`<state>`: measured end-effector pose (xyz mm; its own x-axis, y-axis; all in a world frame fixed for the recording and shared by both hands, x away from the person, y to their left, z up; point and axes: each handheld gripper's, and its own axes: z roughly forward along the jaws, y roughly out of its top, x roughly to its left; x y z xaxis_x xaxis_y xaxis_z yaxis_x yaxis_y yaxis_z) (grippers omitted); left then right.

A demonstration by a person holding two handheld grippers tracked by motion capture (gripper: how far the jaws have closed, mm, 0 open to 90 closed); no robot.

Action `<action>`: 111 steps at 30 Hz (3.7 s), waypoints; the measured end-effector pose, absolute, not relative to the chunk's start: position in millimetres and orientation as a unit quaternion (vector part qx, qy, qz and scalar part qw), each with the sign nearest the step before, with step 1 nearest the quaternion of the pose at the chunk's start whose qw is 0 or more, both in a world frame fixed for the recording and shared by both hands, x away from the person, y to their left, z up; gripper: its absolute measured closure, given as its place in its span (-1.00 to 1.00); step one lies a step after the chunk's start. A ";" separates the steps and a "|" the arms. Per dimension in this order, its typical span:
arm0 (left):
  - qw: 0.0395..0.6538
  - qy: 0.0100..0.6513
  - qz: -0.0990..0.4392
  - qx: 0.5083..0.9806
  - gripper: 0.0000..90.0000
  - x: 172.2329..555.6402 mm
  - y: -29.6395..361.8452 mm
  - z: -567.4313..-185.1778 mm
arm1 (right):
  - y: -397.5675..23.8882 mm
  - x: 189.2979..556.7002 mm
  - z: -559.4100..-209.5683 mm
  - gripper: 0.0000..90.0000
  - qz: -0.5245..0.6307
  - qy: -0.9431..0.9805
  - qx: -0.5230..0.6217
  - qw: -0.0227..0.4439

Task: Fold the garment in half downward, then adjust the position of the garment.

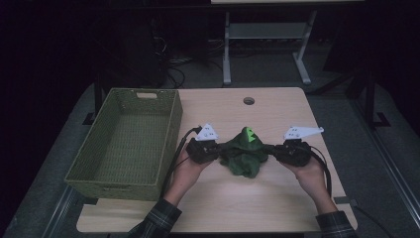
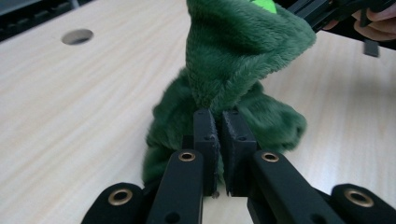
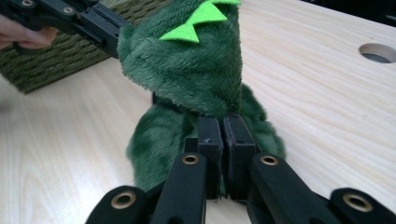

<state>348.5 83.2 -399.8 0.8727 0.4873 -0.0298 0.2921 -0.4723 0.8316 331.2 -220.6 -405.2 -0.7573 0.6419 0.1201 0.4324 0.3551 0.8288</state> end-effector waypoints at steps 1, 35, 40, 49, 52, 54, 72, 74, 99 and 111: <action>0.459 0.227 0.103 0.853 0.89 346.0 83.6 -401.8 | -220.6 331.2 -405.2 0.93 0.463 0.815 0.329 0.113; 0.417 0.204 0.089 0.882 0.75 321.3 79.9 -417.7 | -206.6 294.9 -437.6 0.49 0.404 0.860 0.295 0.104; 0.426 0.202 0.103 0.876 0.78 326.3 82.1 -396.5 | -213.9 285.1 -417.1 0.43 0.431 0.846 0.286 0.127; 0.444 0.203 0.106 0.866 0.95 360.4 51.3 -378.7 | -211.9 306.6 -416.1 0.99 0.438 0.832 0.319 0.120; 0.439 0.202 0.101 0.869 0.97 365.7 42.0 -381.6 | -205.6 310.5 -422.8 0.99 0.432 0.838 0.314 0.111; 0.425 0.200 0.092 0.878 0.99 370.6 33.0 -391.7 | -201.8 310.1 -425.8 0.99 0.429 0.842 0.310 0.106; 0.366 0.229 0.057 0.900 0.99 366.7 47.9 -450.6 | -185.2 308.5 -456.1 1.00 0.377 0.873 0.301 0.066; 0.364 0.234 0.056 0.900 0.99 366.3 46.7 -456.1 | -183.3 310.4 -460.8 1.00 0.366 0.878 0.301 0.064; 0.395 0.223 0.014 0.891 0.99 324.7 76.4 -426.1 | -229.3 341.7 -419.1 1.00 0.422 0.826 0.355 0.119; 0.390 0.203 -0.008 0.898 0.99 311.5 63.9 -439.1 | -228.8 388.8 -439.9 1.00 0.416 0.808 0.398 0.126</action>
<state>311.5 63.9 -439.1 0.9178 0.3579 -0.1721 0.3701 -0.6137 0.6974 388.8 -228.8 -439.9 -0.6519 0.7476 0.1268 0.5369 0.3371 0.7734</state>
